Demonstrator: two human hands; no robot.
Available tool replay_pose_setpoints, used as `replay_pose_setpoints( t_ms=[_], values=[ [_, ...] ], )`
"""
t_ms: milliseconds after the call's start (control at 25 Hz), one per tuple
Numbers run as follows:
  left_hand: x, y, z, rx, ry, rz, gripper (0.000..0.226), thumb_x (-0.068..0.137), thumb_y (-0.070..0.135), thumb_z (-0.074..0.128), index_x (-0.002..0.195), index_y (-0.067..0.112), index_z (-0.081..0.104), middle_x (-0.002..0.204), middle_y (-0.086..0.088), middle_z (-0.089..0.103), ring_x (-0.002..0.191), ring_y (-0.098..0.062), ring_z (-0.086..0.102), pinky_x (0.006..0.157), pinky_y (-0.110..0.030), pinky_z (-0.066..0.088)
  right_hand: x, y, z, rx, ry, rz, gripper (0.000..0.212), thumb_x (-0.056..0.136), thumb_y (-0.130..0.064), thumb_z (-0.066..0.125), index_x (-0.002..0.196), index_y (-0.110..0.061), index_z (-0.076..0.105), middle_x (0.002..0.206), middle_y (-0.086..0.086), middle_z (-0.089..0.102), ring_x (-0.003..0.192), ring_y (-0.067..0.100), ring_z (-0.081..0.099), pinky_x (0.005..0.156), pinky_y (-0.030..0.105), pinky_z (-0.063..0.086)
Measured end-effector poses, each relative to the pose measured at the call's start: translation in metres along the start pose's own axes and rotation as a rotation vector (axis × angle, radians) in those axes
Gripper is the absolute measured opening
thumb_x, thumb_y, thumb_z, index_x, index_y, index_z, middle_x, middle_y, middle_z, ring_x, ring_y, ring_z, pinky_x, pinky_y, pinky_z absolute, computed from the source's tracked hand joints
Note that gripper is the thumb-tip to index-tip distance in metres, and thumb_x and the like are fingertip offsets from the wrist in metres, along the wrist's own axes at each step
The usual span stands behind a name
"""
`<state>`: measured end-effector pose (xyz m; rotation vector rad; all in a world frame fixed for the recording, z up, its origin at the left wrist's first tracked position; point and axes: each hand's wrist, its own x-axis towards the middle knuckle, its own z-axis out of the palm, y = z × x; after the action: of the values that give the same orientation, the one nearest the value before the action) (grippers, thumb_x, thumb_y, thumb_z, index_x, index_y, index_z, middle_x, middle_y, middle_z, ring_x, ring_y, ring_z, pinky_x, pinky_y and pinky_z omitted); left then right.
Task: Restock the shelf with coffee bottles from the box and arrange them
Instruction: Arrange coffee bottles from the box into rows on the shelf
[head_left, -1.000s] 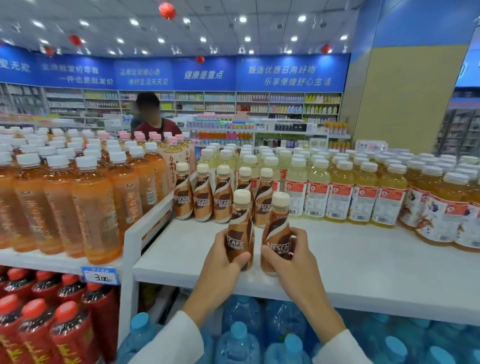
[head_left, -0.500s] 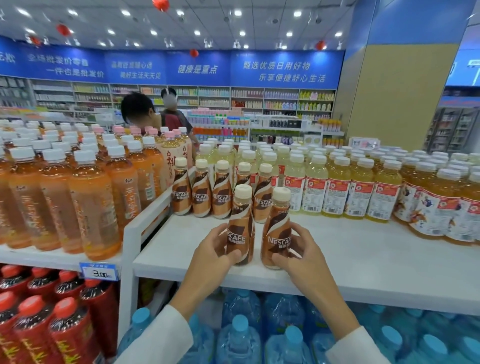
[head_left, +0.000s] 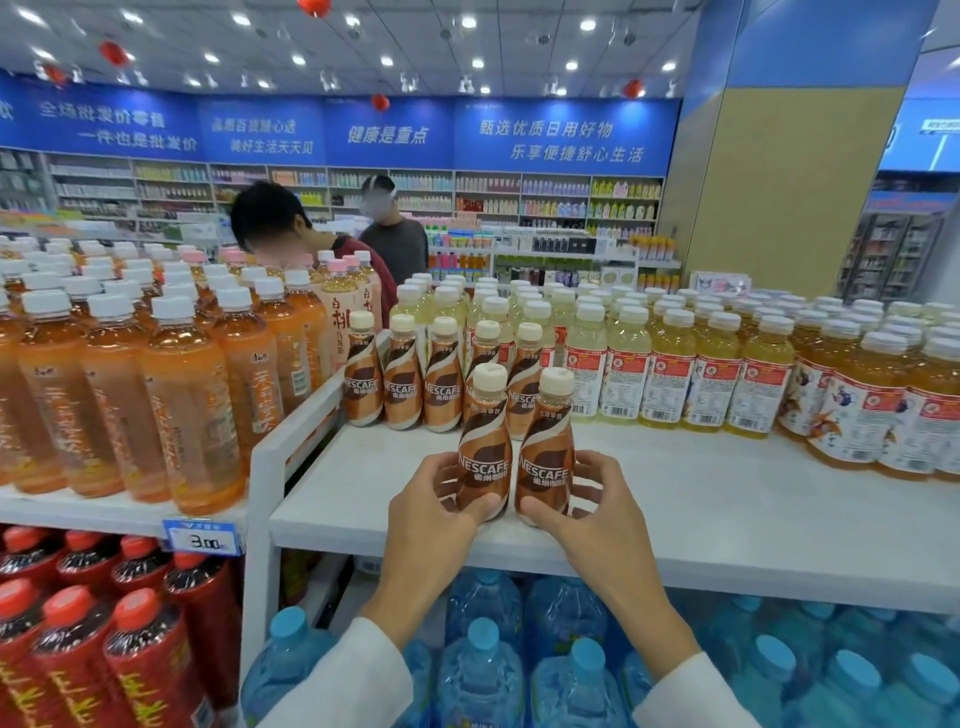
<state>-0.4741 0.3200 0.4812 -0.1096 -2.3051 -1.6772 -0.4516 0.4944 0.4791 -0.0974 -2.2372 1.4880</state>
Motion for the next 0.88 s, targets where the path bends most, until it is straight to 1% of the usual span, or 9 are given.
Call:
replay_pose_setpoints(
  t_ms=[80, 160, 280, 360, 440, 560, 640, 720, 880],
  values=[
    [-0.002, -0.001, 0.000, -0.011, -0.006, 0.015, 0.057, 0.073, 0.031, 0.088, 0.123, 0.030, 0.059, 0.116, 0.013, 0.068, 0.104, -0.004, 0.065, 0.087, -0.016, 0.051, -0.002, 0.000, 0.002, 0.007, 0.032, 0.003, 0.074, 0.069, -0.040, 0.090, 0.129, -0.030, 0.048, 0.117, -0.015, 0.062, 0.104, 0.002, 0.063, 0.089, 0.025, 0.054],
    [-0.002, -0.002, 0.002, -0.017, 0.005, 0.026, 0.064, 0.070, 0.034, 0.090, 0.126, 0.027, 0.060, 0.118, 0.012, 0.065, 0.105, -0.005, 0.065, 0.080, -0.011, 0.050, -0.003, 0.001, 0.005, -0.006, 0.049, -0.014, 0.065, 0.071, -0.037, 0.089, 0.125, -0.030, 0.053, 0.114, -0.014, 0.066, 0.103, 0.004, 0.065, 0.090, 0.026, 0.056],
    [0.000, -0.005, 0.003, -0.004, 0.054, 0.036, 0.062, 0.071, 0.034, 0.089, 0.126, 0.025, 0.061, 0.120, 0.008, 0.065, 0.105, -0.008, 0.065, 0.087, -0.020, 0.054, -0.004, -0.001, 0.008, 0.015, 0.019, -0.022, 0.056, 0.074, -0.031, 0.088, 0.122, -0.031, 0.058, 0.113, -0.014, 0.068, 0.101, 0.003, 0.066, 0.089, 0.024, 0.056],
    [0.002, -0.007, 0.001, 0.013, 0.073, 0.029, 0.059, 0.075, 0.034, 0.087, 0.127, 0.026, 0.061, 0.120, 0.008, 0.065, 0.107, -0.009, 0.064, 0.093, -0.027, 0.055, -0.003, -0.005, 0.012, 0.035, -0.004, -0.025, 0.054, 0.075, -0.029, 0.088, 0.119, -0.033, 0.058, 0.111, -0.016, 0.068, 0.100, 0.000, 0.066, 0.086, 0.018, 0.054],
    [0.004, -0.009, -0.006, 0.044, 0.098, 0.018, 0.059, 0.077, 0.035, 0.085, 0.129, 0.026, 0.060, 0.120, 0.011, 0.064, 0.108, -0.008, 0.061, 0.095, -0.028, 0.052, -0.001, -0.009, 0.022, 0.040, -0.027, -0.027, 0.052, 0.075, -0.027, 0.087, 0.117, -0.035, 0.058, 0.109, -0.019, 0.067, 0.099, -0.002, 0.065, 0.084, 0.014, 0.052],
    [0.013, -0.011, -0.027, 0.060, 0.156, -0.018, 0.056, 0.079, 0.032, 0.084, 0.128, 0.026, 0.059, 0.114, 0.015, 0.061, 0.106, -0.008, 0.059, 0.095, -0.027, 0.049, 0.007, -0.016, 0.052, 0.025, -0.054, -0.041, 0.053, 0.077, -0.030, 0.086, 0.123, -0.030, 0.061, 0.113, -0.015, 0.068, 0.103, 0.003, 0.065, 0.093, 0.024, 0.054],
    [0.023, -0.012, -0.043, 0.044, 0.197, -0.061, 0.051, 0.079, 0.028, 0.084, 0.122, 0.027, 0.056, 0.114, 0.011, 0.063, 0.106, -0.011, 0.060, 0.098, -0.032, 0.051, 0.016, -0.022, 0.079, 0.021, -0.075, -0.058, 0.056, 0.079, -0.032, 0.084, 0.129, -0.026, 0.060, 0.119, -0.013, 0.067, 0.108, 0.007, 0.063, 0.097, 0.030, 0.054],
    [0.037, -0.016, -0.058, 0.048, 0.243, -0.089, 0.048, 0.080, 0.026, 0.084, 0.118, 0.026, 0.054, 0.118, 0.005, 0.065, 0.108, -0.015, 0.061, 0.102, -0.038, 0.051, 0.025, -0.030, 0.107, 0.022, -0.097, -0.072, 0.057, 0.080, -0.033, 0.082, 0.132, -0.025, 0.059, 0.123, -0.012, 0.066, 0.111, 0.009, 0.062, 0.099, 0.033, 0.053],
    [0.066, -0.028, -0.076, 0.094, 0.315, -0.087, 0.050, 0.082, 0.024, 0.081, 0.126, 0.017, 0.061, 0.123, 0.001, 0.069, 0.117, -0.020, 0.063, 0.104, -0.045, 0.050, 0.046, -0.041, 0.150, 0.033, -0.114, -0.086, 0.051, 0.080, -0.030, 0.081, 0.126, -0.025, 0.060, 0.119, -0.008, 0.067, 0.107, 0.011, 0.062, 0.097, 0.032, 0.052]
  ],
)
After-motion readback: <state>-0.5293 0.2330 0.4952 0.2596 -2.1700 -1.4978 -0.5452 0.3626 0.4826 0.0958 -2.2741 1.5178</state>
